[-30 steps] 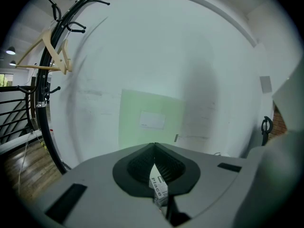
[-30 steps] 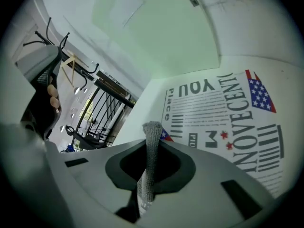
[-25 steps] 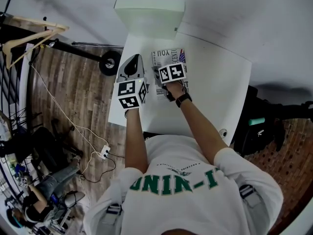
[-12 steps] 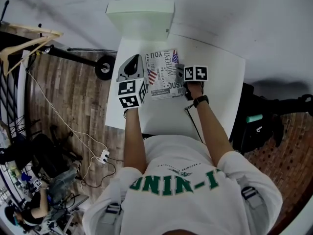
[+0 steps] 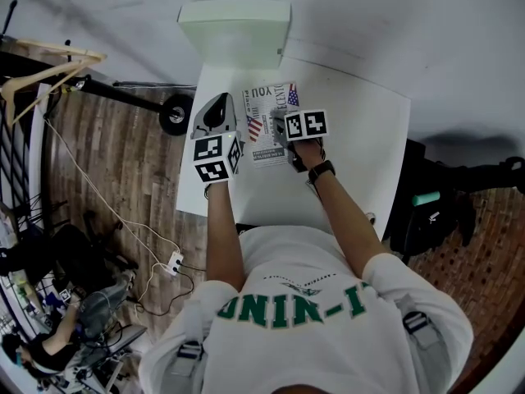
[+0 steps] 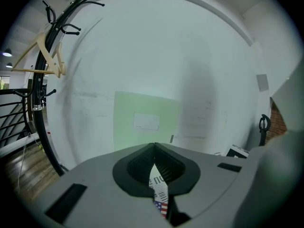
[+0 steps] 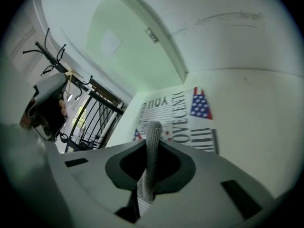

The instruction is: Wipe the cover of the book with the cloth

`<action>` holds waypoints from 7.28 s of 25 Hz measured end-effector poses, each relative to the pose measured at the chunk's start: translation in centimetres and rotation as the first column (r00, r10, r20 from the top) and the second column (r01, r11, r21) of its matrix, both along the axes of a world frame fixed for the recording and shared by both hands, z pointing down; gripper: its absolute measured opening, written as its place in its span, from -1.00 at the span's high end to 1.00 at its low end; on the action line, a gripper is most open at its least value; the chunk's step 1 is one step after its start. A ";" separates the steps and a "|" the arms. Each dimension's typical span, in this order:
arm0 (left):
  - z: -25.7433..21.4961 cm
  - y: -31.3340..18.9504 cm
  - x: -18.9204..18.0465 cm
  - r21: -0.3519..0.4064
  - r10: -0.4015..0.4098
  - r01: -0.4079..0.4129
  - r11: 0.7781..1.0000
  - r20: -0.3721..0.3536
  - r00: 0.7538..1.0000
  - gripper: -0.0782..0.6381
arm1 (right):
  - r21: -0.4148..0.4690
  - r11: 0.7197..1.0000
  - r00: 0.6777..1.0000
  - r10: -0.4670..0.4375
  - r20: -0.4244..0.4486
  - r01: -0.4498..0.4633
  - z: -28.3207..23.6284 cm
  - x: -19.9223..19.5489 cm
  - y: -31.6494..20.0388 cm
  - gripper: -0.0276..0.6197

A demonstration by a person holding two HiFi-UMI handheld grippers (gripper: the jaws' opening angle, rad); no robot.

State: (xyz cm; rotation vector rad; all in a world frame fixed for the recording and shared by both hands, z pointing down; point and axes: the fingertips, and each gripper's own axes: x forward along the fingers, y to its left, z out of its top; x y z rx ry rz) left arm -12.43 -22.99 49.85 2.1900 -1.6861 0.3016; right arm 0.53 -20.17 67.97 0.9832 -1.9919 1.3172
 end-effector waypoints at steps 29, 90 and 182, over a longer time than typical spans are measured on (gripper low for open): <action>-0.5 0.1 1.0 0.009 0.035 -0.035 0.999 -0.007 0.999 0.75 | 0.012 0.996 0.984 0.091 -0.152 -0.090 1.6 7.3 0.5 0.81; -1.1 2.9 -1.7 0.017 -0.033 0.033 0.999 -0.004 0.999 0.75 | -0.049 0.992 0.990 -0.120 -0.081 0.116 2.1 -0.4 7.2 0.82; -5.0 9.9 1.6 0.071 -0.009 0.010 0.997 -0.011 1.000 0.75 | 0.356 0.926 0.992 0.123 0.036 -0.128 -9.0 9.3 6.9 0.81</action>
